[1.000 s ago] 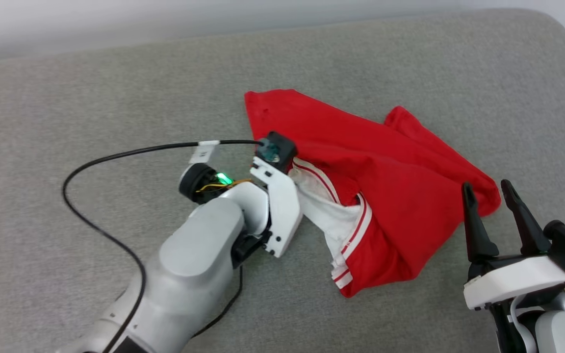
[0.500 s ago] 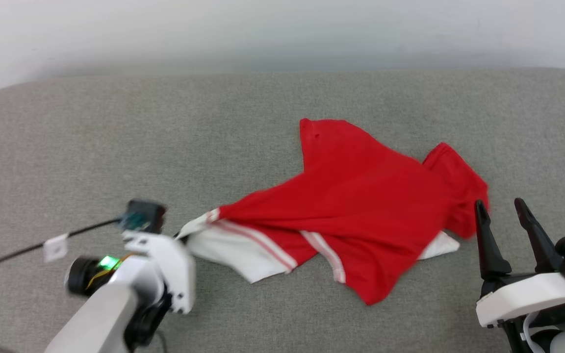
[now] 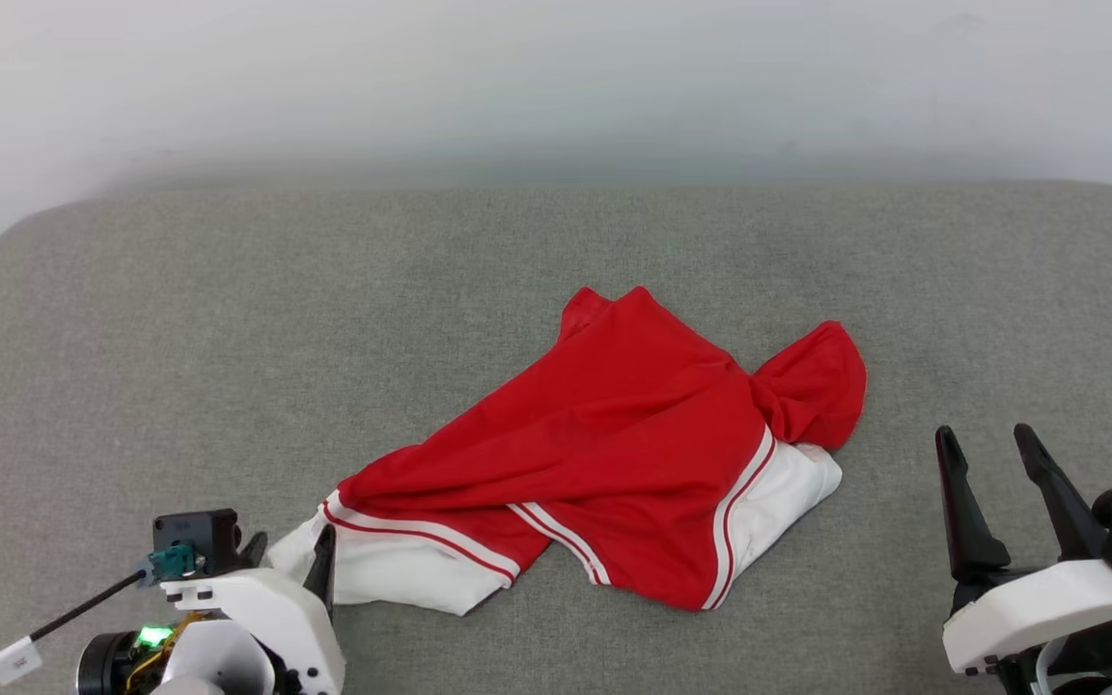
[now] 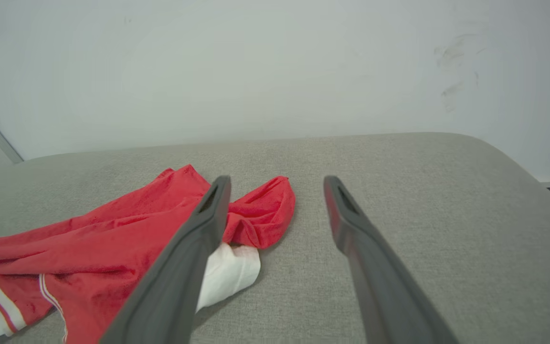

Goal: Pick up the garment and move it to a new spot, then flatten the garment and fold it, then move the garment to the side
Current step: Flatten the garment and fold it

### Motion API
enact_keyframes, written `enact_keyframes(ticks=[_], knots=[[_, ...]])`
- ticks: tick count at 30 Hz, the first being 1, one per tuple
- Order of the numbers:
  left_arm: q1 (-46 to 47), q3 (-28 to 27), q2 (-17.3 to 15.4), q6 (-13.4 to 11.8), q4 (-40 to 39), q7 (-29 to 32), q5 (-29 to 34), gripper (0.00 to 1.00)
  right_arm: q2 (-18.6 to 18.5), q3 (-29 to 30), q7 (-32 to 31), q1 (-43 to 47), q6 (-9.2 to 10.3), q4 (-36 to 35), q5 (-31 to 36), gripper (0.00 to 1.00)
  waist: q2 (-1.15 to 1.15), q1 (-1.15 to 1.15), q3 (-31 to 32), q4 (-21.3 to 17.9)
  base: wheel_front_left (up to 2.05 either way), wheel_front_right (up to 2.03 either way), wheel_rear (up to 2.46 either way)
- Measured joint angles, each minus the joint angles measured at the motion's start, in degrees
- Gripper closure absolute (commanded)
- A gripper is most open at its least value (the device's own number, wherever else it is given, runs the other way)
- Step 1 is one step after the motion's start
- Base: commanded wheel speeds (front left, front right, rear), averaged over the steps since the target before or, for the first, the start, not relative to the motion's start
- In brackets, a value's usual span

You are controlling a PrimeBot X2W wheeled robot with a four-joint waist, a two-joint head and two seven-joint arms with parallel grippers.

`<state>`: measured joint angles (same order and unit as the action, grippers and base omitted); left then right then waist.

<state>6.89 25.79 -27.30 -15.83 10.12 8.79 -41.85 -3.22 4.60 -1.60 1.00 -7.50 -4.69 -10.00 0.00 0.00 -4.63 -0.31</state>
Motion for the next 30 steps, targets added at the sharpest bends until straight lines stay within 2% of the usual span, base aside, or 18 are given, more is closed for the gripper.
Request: enact_keyframes(ticks=[8, 13, 18, 24, 30], knots=[[0.4, -0.6, 2.5, -0.6, -3.2, -13.2, 4.7, 0.0, 0.1, 0.6, -4.2, 2.2, 0.0, 0.5, -0.4, 0.0, 0.0, 0.0, 3.2, -0.9, 0.0, 0.0, 0.0], [0.4, 0.0, 3.7, -1.6, -5.0, -19.4, 8.1, 0.0, 0.2, 1.6, -11.7, 4.1, 0.0, 2.8, -2.1, 0.0, 0.0, 0.0, 4.4, -1.5, 0.0, 0.0, 0.0], [0.5, 0.4, 4.0, -2.4, -7.2, -21.7, 10.8, 0.0, 0.1, 1.6, -20.7, 4.2, 0.0, 4.9, -3.8, 0.0, 0.0, -0.01, 4.3, -0.7, 0.0, 0.0, 0.0], [0.8, 1.4, 4.2, -2.8, -9.8, -22.3, 12.3, 0.0, -2.1, -2.0, -30.2, 0.8, 0.0, 8.9, -6.7, 0.0, 0.0, 0.0, 3.3, 1.8, 0.0, 0.0, 0.0], [1.9, 2.4, 5.3, -2.7, -10.6, -22.4, 12.6, 0.0, -4.3, -7.0, -33.9, -6.2, 0.01, 15.0, -9.5, 0.0, 0.0, 0.0, 0.9, 4.9, 0.0, 0.0, 0.0]])
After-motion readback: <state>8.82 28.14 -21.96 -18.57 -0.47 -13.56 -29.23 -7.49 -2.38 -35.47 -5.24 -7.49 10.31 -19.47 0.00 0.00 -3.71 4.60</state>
